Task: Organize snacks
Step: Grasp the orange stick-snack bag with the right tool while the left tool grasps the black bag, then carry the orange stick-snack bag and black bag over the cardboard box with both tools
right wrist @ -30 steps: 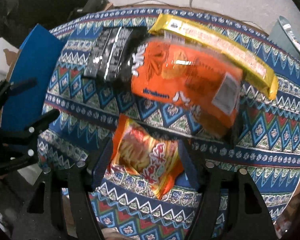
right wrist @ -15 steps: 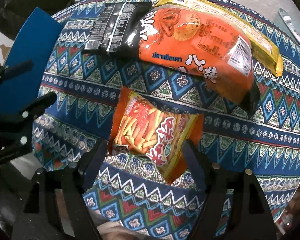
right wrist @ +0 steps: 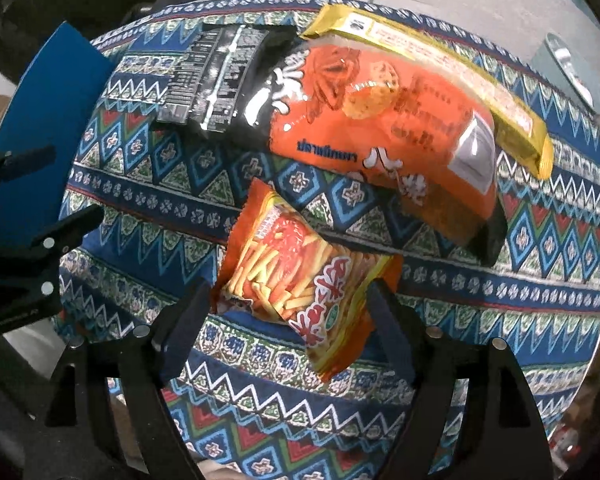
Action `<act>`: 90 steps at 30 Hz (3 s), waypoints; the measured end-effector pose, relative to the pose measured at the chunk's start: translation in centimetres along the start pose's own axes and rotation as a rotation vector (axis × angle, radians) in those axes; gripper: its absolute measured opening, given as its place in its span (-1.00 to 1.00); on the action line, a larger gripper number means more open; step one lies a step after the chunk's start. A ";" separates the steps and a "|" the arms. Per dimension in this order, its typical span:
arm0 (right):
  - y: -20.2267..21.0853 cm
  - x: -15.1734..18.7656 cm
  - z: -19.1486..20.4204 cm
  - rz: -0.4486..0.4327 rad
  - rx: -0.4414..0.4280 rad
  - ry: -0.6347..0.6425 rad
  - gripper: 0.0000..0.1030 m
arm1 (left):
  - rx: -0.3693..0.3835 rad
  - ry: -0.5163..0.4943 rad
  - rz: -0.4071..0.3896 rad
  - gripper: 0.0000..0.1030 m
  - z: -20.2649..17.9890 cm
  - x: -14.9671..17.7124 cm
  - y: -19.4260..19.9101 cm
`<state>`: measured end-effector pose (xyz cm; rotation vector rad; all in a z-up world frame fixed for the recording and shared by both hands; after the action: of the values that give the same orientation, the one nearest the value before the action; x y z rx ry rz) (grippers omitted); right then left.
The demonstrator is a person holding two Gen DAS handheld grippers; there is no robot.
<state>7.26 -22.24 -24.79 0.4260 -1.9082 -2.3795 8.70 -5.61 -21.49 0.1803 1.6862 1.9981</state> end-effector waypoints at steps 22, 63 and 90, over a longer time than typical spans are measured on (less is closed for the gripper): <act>-1.4 -0.1 0.6 0.015 0.037 0.322 0.53 | 0.058 -0.037 0.006 0.56 -1.5 -1.2 -0.6; 1.3 -1.1 -3.8 -0.122 -0.005 0.122 -0.15 | 0.141 0.235 0.038 0.68 -1.1 -11.0 -7.3; 3.2 -1.0 -1.3 -0.169 0.023 0.120 -0.15 | 0.160 0.174 -0.005 -0.41 -0.5 -2.6 -2.9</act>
<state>8.16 -23.99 -21.76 0.7418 -1.9189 -2.3714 11.57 -7.03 -23.73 0.0590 1.9545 1.9226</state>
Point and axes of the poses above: each gripper's, at about its wrist camera, not at the fingertips, and y roughly against the way its jaws point, z to its left, x to its underside, the point moved 4 cm from there along -y, roughly the way its jaws point, and after that the axes turned 3 degrees about -y, right-handed, at the moved point
